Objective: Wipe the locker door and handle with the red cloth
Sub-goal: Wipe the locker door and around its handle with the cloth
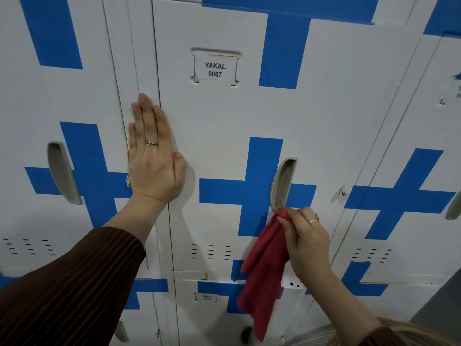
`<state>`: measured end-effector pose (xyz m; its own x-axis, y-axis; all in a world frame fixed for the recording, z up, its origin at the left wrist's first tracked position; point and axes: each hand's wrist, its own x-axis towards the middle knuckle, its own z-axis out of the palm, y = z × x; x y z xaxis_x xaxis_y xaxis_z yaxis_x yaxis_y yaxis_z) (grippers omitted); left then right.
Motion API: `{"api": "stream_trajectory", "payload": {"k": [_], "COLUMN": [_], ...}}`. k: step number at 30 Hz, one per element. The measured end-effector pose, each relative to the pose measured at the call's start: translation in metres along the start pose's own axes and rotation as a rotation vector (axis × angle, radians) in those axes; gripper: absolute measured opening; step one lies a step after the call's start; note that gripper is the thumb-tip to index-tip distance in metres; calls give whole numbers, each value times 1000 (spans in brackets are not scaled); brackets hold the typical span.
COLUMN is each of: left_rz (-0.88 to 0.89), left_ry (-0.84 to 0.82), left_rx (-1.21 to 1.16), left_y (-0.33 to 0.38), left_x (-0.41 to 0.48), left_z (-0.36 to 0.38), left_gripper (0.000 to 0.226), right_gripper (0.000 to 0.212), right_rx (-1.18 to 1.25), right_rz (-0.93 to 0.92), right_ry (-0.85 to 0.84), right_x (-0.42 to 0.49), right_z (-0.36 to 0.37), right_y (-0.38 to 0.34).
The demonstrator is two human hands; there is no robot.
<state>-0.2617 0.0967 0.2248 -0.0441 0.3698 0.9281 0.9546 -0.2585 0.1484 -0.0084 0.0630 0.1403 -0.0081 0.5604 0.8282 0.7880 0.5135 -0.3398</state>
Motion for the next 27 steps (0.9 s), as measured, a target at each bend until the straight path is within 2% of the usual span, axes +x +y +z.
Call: {"api": "stream_trajectory", "payload": {"k": [3, 6, 11, 15, 18, 19, 21, 24, 27], "left_rz": [1, -2, -3, -3, -2, 0, 1, 0, 2], "left_ry": [-1, -1, -1, -4, -6, -6, -7, -3, -3], "left_rx": [8, 14, 7, -2, -3, -4, -6, -3, 1], "left_y": [0, 0, 0, 1, 1, 1, 0, 0, 0], "left_x": [0, 0, 0, 0, 0, 0, 0, 0, 0], "left_z": [0, 0, 0, 0, 0, 0, 0, 0, 0], "left_gripper": [76, 77, 77, 77, 78, 78, 78, 77, 78], "right_gripper": [31, 23, 24, 11, 7, 7, 20, 25, 22], "right_rx": [-37, -42, -145, 38, 217, 246, 268, 240, 119], "right_rz": [-24, -41, -93, 3, 85, 110, 171, 201, 88], "right_ry": [38, -20, -63, -31, -94, -132, -164, -45, 7], "right_x": [5, 11, 9, 7, 0, -5, -20, -27, -7], "right_z": [2, 14, 21, 21, 13, 9, 2, -7, -5], "right_y": [-1, -3, -2, 3, 18, 24, 33, 30, 10]}}
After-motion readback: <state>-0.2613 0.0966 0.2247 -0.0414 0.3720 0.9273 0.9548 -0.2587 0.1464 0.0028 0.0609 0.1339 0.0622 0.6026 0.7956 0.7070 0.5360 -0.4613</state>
